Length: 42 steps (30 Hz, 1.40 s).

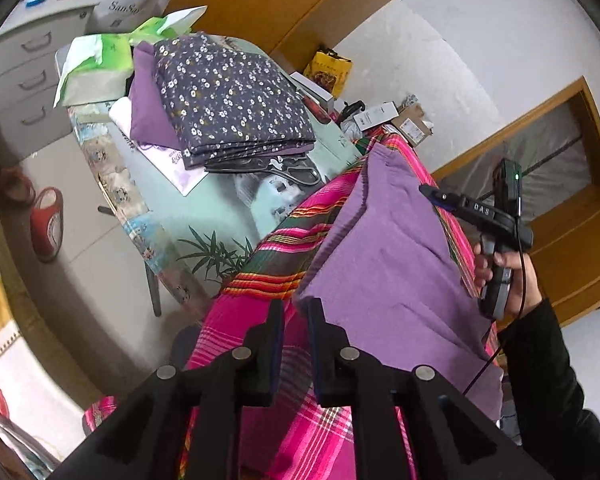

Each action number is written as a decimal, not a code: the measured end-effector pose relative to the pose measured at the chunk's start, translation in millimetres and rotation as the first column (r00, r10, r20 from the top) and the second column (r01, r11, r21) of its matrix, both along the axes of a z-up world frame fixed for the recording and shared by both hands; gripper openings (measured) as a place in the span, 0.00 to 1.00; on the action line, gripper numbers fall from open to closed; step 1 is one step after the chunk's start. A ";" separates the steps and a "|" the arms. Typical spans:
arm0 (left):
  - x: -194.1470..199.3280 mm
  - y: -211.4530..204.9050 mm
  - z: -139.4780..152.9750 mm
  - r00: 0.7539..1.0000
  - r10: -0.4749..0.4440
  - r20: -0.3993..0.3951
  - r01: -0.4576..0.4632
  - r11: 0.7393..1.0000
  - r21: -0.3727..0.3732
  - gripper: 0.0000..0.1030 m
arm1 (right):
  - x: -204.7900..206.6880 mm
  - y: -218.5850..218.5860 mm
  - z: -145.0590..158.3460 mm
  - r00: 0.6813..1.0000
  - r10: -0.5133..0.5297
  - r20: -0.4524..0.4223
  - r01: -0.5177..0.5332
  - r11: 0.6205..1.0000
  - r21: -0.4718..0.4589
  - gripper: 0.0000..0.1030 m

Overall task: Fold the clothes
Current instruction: 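Lower the lilac sweatpants with the right gripper while the left gripper lowers the sweater, then open both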

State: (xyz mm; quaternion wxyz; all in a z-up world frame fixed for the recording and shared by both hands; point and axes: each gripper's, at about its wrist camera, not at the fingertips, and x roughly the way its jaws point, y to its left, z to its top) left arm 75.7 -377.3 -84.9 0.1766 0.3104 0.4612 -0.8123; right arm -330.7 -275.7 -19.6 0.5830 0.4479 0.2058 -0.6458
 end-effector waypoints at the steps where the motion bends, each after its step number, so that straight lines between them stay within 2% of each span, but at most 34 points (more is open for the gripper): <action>1: -1.0 -0.4 -0.2 1.000 0.002 -0.004 -0.002 1.000 0.003 0.12 | 1.8 -1.1 -2.9 1.000 0.009 0.013 -0.009 1.000 0.011 0.35; 3: -3.8 -0.7 -0.5 1.000 0.004 -0.010 -0.004 1.000 0.007 0.15 | 8.0 -3.3 -8.0 0.999 0.032 0.012 -0.033 0.999 0.032 0.35; 4: -5.4 -0.5 -0.6 1.000 0.004 -0.011 -0.004 1.000 0.008 0.17 | 12.5 -4.3 -9.9 0.999 0.047 -0.005 -0.046 0.998 0.043 0.30; 5: -7.3 0.0 -0.8 1.000 0.003 -0.010 -0.003 1.000 0.008 0.17 | 16.8 -4.8 -10.9 0.998 0.061 -0.018 -0.060 0.997 0.049 0.19; 7: -10.7 1.9 0.3 1.000 0.001 -0.006 -0.001 1.000 -0.007 0.17 | 23.4 -5.6 -8.6 0.996 0.072 -0.053 -0.070 0.996 0.046 0.09; 11: -15.7 9.0 9.5 1.000 -0.002 0.015 0.004 0.996 -0.093 0.08 | 26.2 -6.9 0.5 0.990 0.053 -0.129 -0.050 0.998 0.026 0.07; 17: -20.0 15.9 21.0 0.998 -0.005 0.060 0.016 0.981 -0.193 0.06 | 20.3 -7.1 20.4 0.970 -0.045 -0.241 0.035 0.998 -0.048 0.04; 20: -22.6 18.1 24.4 0.996 -0.007 0.092 0.028 0.971 -0.237 0.06 | 13.8 -7.1 26.2 0.959 -0.104 -0.262 0.089 0.994 -0.070 0.04; 27: -29.6 26.2 24.8 0.987 -0.014 0.157 0.063 0.950 -0.306 0.06 | 16.0 -2.9 17.5 0.968 -0.074 -0.239 0.066 0.997 -0.040 0.06; 30: -31.0 29.1 24.0 0.984 -0.014 0.179 0.073 0.944 -0.323 0.06 | 14.0 4.8 18.9 0.973 -0.080 -0.217 0.072 0.996 -0.046 0.16; 32: -31.5 30.4 24.6 0.982 -0.015 0.186 0.077 0.940 -0.332 0.06 | 14.3 12.8 20.4 0.974 -0.080 -0.211 0.071 0.996 -0.047 0.27; 42: -36.9 42.1 28.4 0.965 -0.009 0.263 0.114 0.914 -0.389 0.09 | 25.9 77.3 29.2 0.985 -0.068 -0.159 0.062 0.997 -0.044 0.30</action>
